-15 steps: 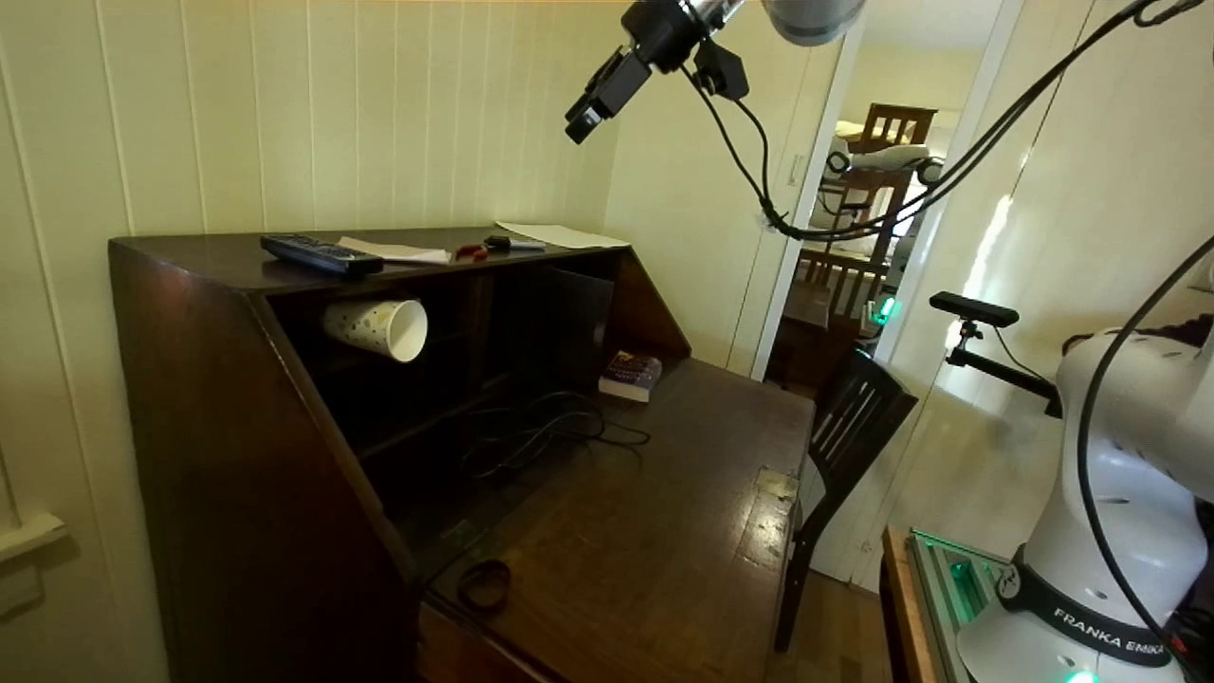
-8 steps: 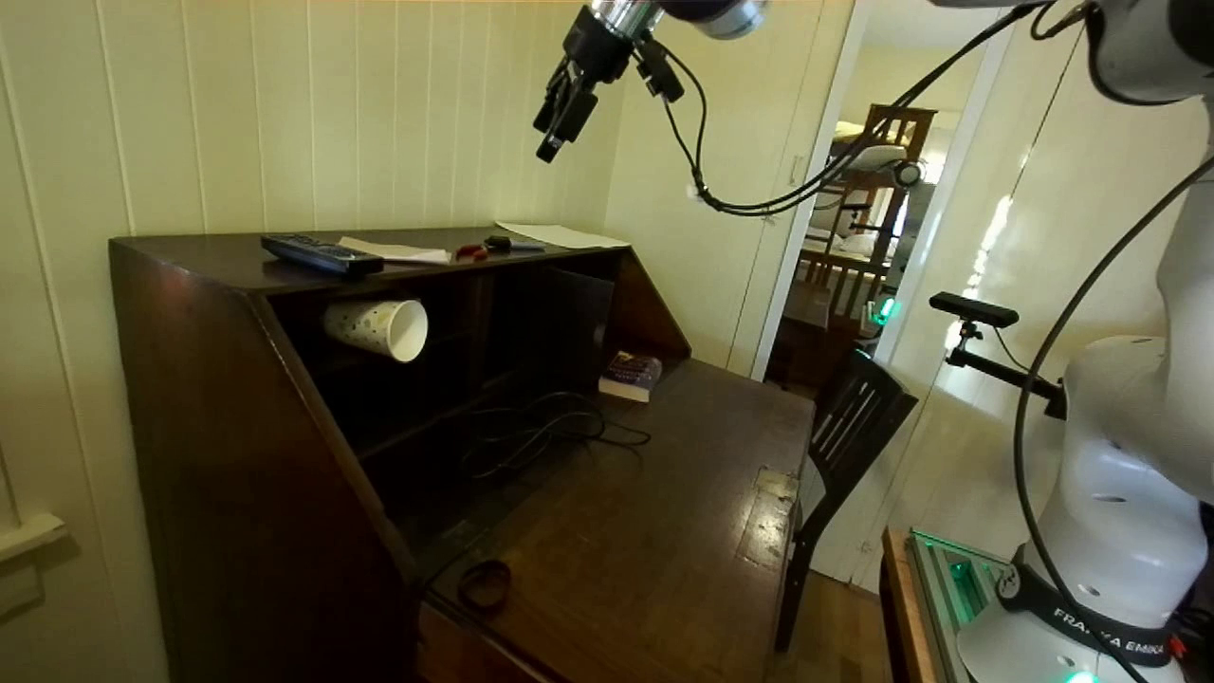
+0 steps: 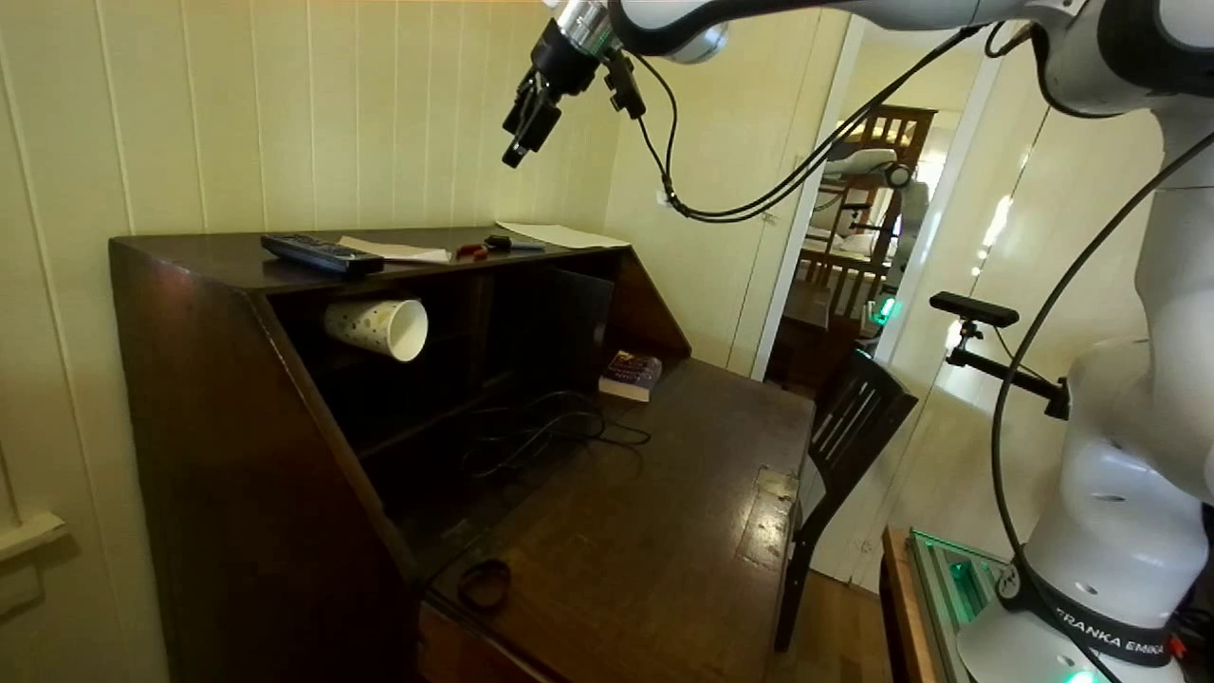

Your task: Put the white paper on the desktop.

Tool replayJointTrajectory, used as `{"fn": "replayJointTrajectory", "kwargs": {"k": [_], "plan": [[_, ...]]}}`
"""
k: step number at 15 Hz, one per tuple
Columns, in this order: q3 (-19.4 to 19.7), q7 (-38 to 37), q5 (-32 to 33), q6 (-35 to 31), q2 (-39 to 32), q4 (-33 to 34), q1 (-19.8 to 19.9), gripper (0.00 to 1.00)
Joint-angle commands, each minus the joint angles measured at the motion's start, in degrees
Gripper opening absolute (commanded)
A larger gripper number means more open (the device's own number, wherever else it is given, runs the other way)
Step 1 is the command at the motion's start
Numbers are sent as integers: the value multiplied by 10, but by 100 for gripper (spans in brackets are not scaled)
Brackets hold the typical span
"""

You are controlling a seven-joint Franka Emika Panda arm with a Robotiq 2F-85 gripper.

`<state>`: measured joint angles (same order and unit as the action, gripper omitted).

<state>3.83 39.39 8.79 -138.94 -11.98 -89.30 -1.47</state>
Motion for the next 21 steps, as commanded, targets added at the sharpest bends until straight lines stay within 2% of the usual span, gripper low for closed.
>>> {"fn": "replayJointTrajectory", "kwargs": {"k": [1,4,9,15,21], "plan": [[-24,-13,-6,-61,-71,43,20,100],[-34,-20,6,-110,-130,72,22,100],[-56,-13,7,-151,-215,135,29,100],[-57,-20,13,-146,-266,188,29,100],[-67,-23,4,-136,-283,207,34,100]]}}
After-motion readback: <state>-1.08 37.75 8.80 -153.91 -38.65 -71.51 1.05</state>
